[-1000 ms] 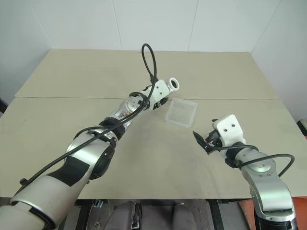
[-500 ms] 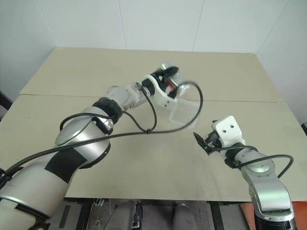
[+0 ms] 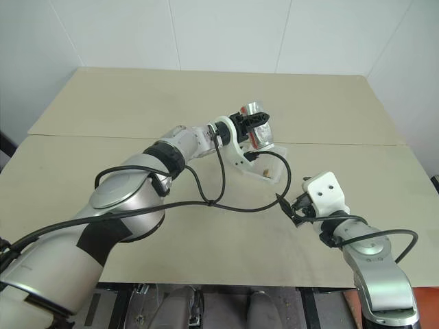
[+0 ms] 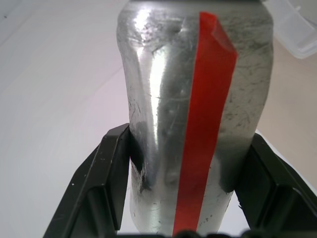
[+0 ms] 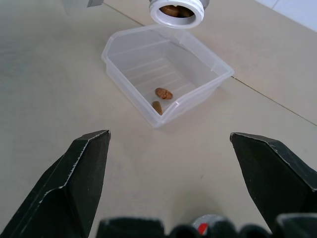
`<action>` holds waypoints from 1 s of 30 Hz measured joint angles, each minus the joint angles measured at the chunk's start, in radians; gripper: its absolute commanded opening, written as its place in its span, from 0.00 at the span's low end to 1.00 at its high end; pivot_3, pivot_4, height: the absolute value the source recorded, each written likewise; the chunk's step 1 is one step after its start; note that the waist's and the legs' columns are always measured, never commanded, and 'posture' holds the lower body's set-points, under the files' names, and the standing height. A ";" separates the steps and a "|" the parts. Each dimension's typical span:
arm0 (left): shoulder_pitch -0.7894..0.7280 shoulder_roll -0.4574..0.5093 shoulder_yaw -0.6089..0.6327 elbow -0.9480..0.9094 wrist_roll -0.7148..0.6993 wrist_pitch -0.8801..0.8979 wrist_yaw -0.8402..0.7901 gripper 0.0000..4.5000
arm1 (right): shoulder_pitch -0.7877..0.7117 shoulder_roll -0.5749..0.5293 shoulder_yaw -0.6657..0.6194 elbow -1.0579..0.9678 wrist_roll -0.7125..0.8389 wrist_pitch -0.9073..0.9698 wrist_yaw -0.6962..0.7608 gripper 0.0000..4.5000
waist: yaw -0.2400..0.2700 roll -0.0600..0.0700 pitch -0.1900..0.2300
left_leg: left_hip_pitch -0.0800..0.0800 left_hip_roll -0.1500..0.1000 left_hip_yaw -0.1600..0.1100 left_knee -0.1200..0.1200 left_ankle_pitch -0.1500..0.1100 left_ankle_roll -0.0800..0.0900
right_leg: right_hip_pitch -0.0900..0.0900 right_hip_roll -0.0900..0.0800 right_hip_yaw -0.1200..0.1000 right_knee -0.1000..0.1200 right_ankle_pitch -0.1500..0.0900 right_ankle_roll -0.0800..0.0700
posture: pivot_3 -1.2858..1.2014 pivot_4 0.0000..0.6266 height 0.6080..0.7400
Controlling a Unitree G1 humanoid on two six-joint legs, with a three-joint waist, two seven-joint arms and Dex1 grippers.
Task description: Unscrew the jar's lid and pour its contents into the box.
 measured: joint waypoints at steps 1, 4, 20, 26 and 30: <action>0.001 -0.002 0.028 0.000 -0.032 -0.001 -0.026 0.61 | 0.000 0.000 0.000 0.000 -0.001 0.000 0.000 1.00 | 0.000 0.000 0.000 | 0.000 0.000 0.000 0.000 0.000 0.000 | 0.000 0.000 0.000 0.000 0.000 0.000 | 0.52 0.24 1.00; 0.022 -0.008 0.170 -0.001 -0.165 -0.005 -0.142 0.61 | -0.001 0.000 0.000 0.001 -0.002 0.000 0.000 1.00 | -0.001 0.000 0.000 | 0.000 0.000 0.000 0.000 0.000 0.000 | 0.000 0.000 0.000 0.000 0.000 0.000 | 0.52 0.24 1.00; 0.243 -0.033 1.069 -0.106 -1.095 0.192 -0.782 0.61 | -0.041 -0.013 0.008 0.027 -0.009 -0.001 0.023 1.00 | -0.023 0.000 0.000 | 0.001 0.000 0.000 0.002 0.003 -0.004 | 0.001 0.000 0.000 0.009 0.000 0.000 | 0.52 0.24 1.00; 0.519 -0.017 1.081 -0.382 -1.173 0.251 -0.865 0.61 | -0.091 -0.013 0.048 0.072 -0.012 -0.021 0.035 1.00 | -0.033 0.001 -0.001 | 0.004 0.001 -0.004 0.001 0.003 -0.005 | 0.002 0.000 0.002 0.010 0.000 0.000 | 0.52 0.24 1.00; 0.687 -0.012 1.040 -0.574 -1.170 0.261 -0.854 0.61 | -0.106 -0.012 0.075 0.088 -0.021 -0.033 0.041 1.00 | -0.027 0.001 -0.001 | 0.003 0.000 -0.006 0.002 0.003 -0.005 | 0.001 0.000 0.002 0.010 0.000 0.000 | 0.52 0.24 1.00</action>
